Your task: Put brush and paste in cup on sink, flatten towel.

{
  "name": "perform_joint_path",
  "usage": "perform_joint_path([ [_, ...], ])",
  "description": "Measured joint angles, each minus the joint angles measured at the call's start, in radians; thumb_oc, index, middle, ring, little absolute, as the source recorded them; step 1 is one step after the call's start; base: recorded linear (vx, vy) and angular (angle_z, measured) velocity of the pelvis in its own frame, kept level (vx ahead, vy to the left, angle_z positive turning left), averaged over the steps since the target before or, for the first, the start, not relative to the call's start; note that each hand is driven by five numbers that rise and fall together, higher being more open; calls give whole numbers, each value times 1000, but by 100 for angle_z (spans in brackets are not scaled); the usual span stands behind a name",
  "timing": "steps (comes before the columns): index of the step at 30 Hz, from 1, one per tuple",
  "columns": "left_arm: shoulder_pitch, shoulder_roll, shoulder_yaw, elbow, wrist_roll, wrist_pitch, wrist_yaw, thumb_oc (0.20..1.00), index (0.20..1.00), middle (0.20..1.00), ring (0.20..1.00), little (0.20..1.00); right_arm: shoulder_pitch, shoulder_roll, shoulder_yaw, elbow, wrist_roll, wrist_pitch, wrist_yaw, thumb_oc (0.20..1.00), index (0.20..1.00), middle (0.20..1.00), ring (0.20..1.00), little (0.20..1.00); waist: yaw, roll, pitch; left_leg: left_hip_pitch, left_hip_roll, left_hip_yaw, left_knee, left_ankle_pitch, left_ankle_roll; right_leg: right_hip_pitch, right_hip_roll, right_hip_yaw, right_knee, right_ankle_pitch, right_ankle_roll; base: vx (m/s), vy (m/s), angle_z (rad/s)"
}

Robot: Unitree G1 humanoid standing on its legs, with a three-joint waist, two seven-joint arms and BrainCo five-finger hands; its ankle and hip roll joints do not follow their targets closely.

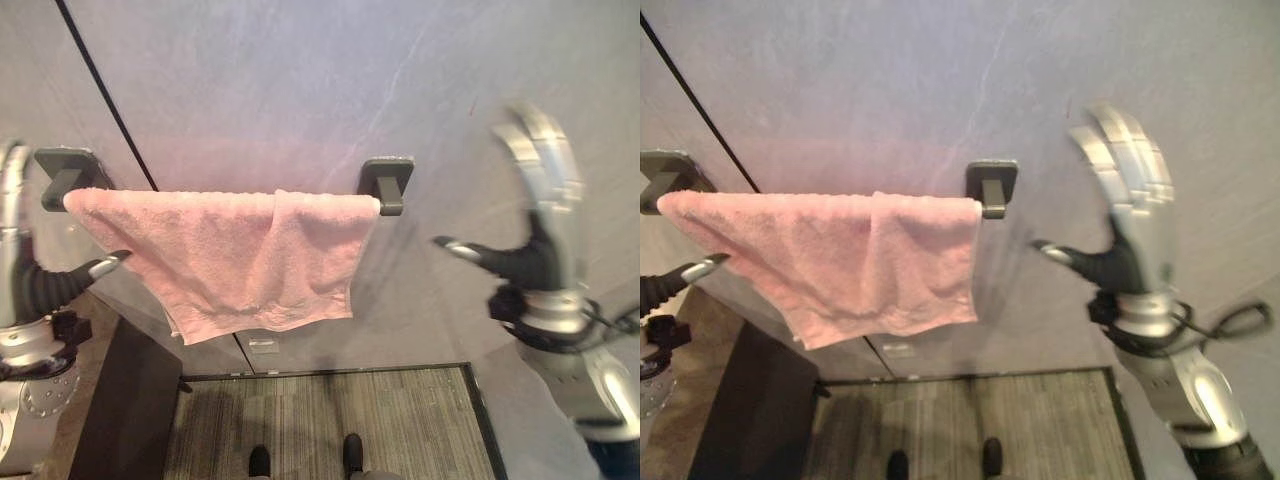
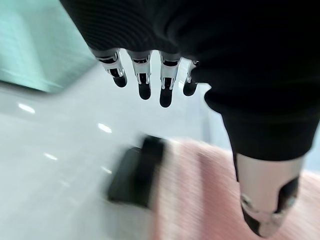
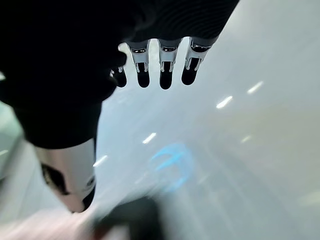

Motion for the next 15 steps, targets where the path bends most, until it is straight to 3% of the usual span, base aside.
perform_joint_path([
  [1, -2, 26, -25, 12, 1, -3, -33, 1000, 1000, 1000, 1000, 1000, -91, -1, 73, 18, 1, 11, 36, 1000, 1000, 1000, 1000, 1000, 7, 1, 1, 0, 0, 4, 3, -1, 0, -2, 1, 1, -1, 0, 0, 0, -4, -5],
  [4, 0, 29, -29, 16, 1, -4, -83, 1000, 1000, 1000, 1000, 1000, -160, 1, 114, 36, 1, 13, 77, 1000, 1000, 1000, 1000, 1000, 20, -2, 11, -2, 0, 6, 3, -1, -1, -4, 1, 2, 4, 5, -5, 1, 0, -2],
  [15, -29, 66, -28, 38, -28, -35, -125, 1000, 1000, 1000, 1000, 1000, -249, -6, 188, 37, 9, 17, 195, 1000, 1000, 1000, 1000, 1000, 36, -6, 36, -13, 2, 6, 3, -6, -7, -15, 3, 0, 2, -1, 0, 1, 1, 0],
])
